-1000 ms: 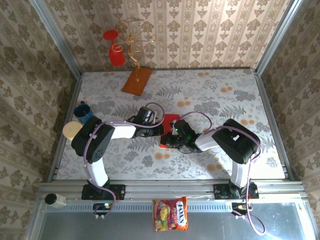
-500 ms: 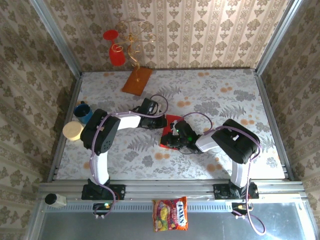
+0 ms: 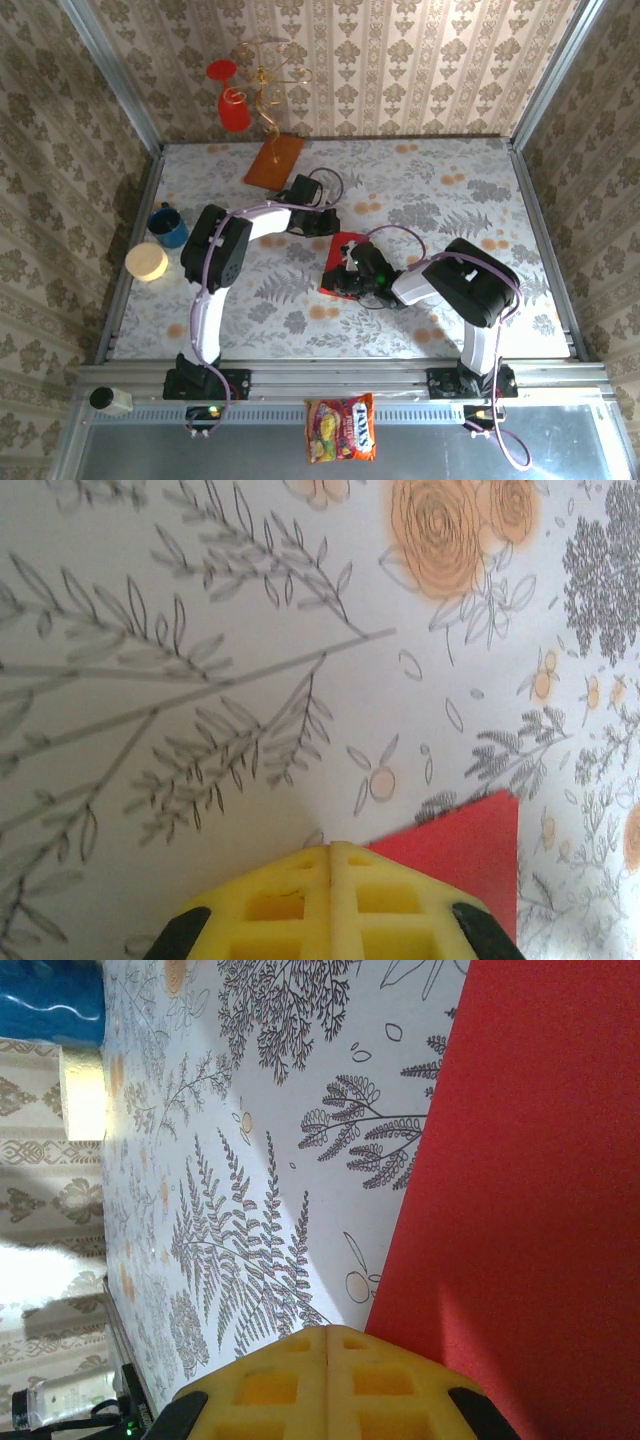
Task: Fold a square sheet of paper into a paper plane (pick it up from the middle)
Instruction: First fold in half a square sheet of paper at the center of the table.
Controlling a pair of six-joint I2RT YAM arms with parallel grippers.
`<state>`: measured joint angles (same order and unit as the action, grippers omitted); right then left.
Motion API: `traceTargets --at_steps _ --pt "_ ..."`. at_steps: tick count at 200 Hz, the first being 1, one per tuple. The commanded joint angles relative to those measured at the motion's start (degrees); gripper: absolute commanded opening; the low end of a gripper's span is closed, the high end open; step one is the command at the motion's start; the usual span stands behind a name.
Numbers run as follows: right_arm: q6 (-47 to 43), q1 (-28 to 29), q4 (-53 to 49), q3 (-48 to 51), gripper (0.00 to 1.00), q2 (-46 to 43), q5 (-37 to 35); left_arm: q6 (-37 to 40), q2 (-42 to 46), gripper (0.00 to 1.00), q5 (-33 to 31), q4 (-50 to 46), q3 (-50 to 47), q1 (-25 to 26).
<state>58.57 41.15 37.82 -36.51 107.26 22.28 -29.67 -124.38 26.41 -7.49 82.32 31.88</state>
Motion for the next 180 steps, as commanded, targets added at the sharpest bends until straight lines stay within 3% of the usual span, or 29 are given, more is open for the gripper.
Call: traceTargets --at_steps 1,36,74,104,180 --pt "-0.9 1.4 -23.2 6.2 0.00 5.6 -1.5 3.0 -2.2 0.00 -6.9 -0.9 3.6 -2.8" --pt "-7.2 0.8 -30.0 3.7 0.00 3.1 -2.3 4.1 5.1 0.00 -6.6 -1.5 0.2 -3.8" --pt "-16.9 -0.2 -41.9 -1.4 0.00 -1.3 -3.9 2.3 15.9 0.00 -5.7 2.0 -11.1 -3.4" --pt "-18.5 -0.4 -43.7 -3.1 0.00 -1.8 -3.4 -0.8 21.1 0.00 -5.4 6.0 -19.2 -1.6" --pt "-16.6 -0.3 -39.1 -1.7 0.00 -0.1 -1.5 -4.2 17.4 0.00 -6.1 10.5 -22.8 4.1"
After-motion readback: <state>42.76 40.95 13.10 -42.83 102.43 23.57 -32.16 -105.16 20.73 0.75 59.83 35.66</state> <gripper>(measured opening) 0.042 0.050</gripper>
